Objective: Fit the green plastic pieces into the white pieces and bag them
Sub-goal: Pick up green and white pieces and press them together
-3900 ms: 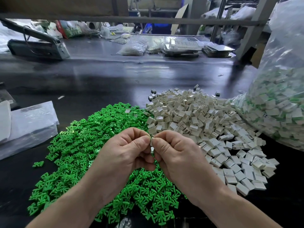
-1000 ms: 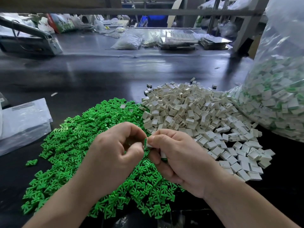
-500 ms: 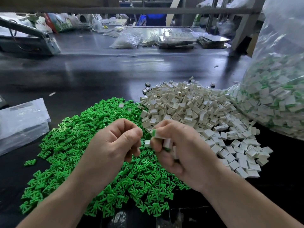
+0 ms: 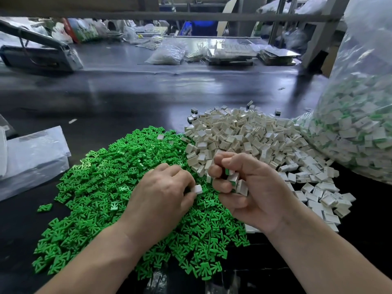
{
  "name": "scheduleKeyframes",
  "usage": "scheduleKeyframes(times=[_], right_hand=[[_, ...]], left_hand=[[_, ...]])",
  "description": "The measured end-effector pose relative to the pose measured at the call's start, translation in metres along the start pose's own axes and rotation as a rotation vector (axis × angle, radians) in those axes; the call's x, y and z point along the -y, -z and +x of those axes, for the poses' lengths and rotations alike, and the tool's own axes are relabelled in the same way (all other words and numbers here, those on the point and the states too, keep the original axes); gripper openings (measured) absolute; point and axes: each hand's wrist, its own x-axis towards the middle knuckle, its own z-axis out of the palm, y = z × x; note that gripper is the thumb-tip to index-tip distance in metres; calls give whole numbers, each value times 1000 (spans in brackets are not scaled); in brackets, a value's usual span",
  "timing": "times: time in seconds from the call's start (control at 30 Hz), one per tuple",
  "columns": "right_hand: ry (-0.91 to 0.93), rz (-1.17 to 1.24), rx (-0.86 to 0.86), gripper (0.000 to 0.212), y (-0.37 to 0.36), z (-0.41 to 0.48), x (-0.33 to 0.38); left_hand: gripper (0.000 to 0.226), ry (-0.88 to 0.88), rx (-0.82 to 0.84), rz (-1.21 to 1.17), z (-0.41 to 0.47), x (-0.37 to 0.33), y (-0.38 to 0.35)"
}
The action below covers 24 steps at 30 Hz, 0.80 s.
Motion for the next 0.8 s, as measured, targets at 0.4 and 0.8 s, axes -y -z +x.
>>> scheduleKeyframes(times=[0.4, 0.8], right_hand=[[-18, -192, -108, 7, 1, 0, -5], [298, -1102, -448, 14, 13, -15, 22]], left_hand=[[47, 64, 128, -25, -2, 1, -1], [45, 30, 80, 28, -3, -10, -2]])
